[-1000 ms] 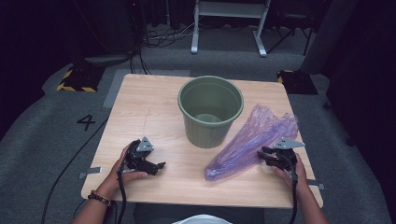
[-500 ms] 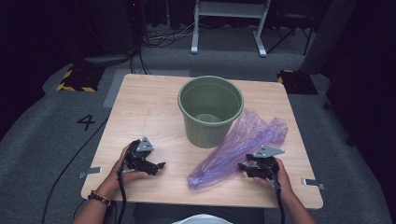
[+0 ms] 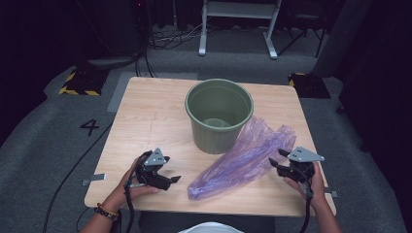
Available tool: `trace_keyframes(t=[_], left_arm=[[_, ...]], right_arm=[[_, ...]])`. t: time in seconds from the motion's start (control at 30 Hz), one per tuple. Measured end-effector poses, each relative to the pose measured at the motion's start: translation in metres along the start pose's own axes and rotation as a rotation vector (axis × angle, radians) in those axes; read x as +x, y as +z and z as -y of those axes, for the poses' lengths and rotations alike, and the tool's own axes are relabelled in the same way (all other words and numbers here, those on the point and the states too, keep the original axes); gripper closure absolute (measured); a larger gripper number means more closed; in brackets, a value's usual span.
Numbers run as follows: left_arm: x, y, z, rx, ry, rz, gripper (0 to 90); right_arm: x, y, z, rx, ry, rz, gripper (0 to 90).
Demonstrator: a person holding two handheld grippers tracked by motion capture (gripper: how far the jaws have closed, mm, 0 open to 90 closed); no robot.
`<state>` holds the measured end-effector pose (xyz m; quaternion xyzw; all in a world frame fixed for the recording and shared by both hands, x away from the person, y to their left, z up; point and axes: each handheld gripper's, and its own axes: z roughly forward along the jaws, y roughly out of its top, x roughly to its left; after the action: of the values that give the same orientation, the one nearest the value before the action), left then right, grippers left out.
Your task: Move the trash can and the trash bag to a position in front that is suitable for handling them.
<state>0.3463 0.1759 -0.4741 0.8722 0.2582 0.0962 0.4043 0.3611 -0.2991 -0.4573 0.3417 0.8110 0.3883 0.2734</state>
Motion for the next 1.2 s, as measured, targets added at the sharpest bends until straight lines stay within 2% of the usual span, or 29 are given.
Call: trace_keyframes(t=[0.03,0.1,0.17,0.23,0.27,0.3,0.37,0.5,0.63,0.67,0.7,0.77,0.93,1.1,1.2], left_arm=[[0.0,0.0,0.0,0.0,0.0,0.0,16.4],[-0.02,0.006,-0.01,0.005,0.06,0.062,16.4],[-0.032,0.013,-0.015,0.009,0.085,0.102,16.5],[-0.041,0.023,-0.017,0.034,0.114,0.129,17.6],[-0.044,0.026,-0.017,0.051,0.127,0.128,18.4],[-0.047,0.031,-0.016,0.078,0.16,0.125,19.6],[-0.048,0.038,-0.013,0.106,0.172,0.135,23.4],[-0.047,0.046,-0.01,0.135,0.192,0.126,28.7],[-0.045,0.045,-0.011,0.129,0.205,0.118,31.1],[-0.042,0.045,-0.01,0.131,0.196,0.128,31.1],[-0.037,0.043,-0.008,0.132,0.192,0.139,31.1],[-0.03,0.041,-0.006,0.124,0.19,0.143,31.2],[-0.011,0.035,0.0,0.114,0.169,0.121,31.1],[0.004,0.032,0.002,0.111,0.133,0.089,28.3],[0.012,0.032,0.003,0.1,0.11,0.067,26.1]], right_arm=[[-0.009,0.002,0.005,0.007,0.027,0.016,50.5],[-0.021,0.008,0.014,0.047,0.046,0.049,51.5],[-0.026,0.012,0.019,0.059,0.063,0.041,52.0],[-0.03,0.018,0.024,0.071,0.08,0.023,53.3],[-0.03,0.02,0.025,0.076,0.077,0.014,54.4],[-0.03,0.022,0.026,0.076,0.077,0.007,55.4],[-0.031,0.026,0.028,0.075,0.086,-0.026,58.5],[-0.031,0.032,0.031,0.073,0.105,-0.065,60.6],[-0.029,0.037,0.032,0.088,0.113,-0.081,58.0],[-0.028,0.037,0.032,0.087,0.117,-0.086,57.2],[-0.026,0.039,0.032,0.086,0.125,-0.093,52.7],[-0.024,0.04,0.031,0.086,0.123,-0.104,51.5],[-0.013,0.038,0.027,0.09,0.064,-0.129,41.9],[0.006,0.026,0.01,0.017,-0.013,-0.162,31.9],[0.031,0.022,-0.009,-0.036,-0.101,-0.231,28.9]])
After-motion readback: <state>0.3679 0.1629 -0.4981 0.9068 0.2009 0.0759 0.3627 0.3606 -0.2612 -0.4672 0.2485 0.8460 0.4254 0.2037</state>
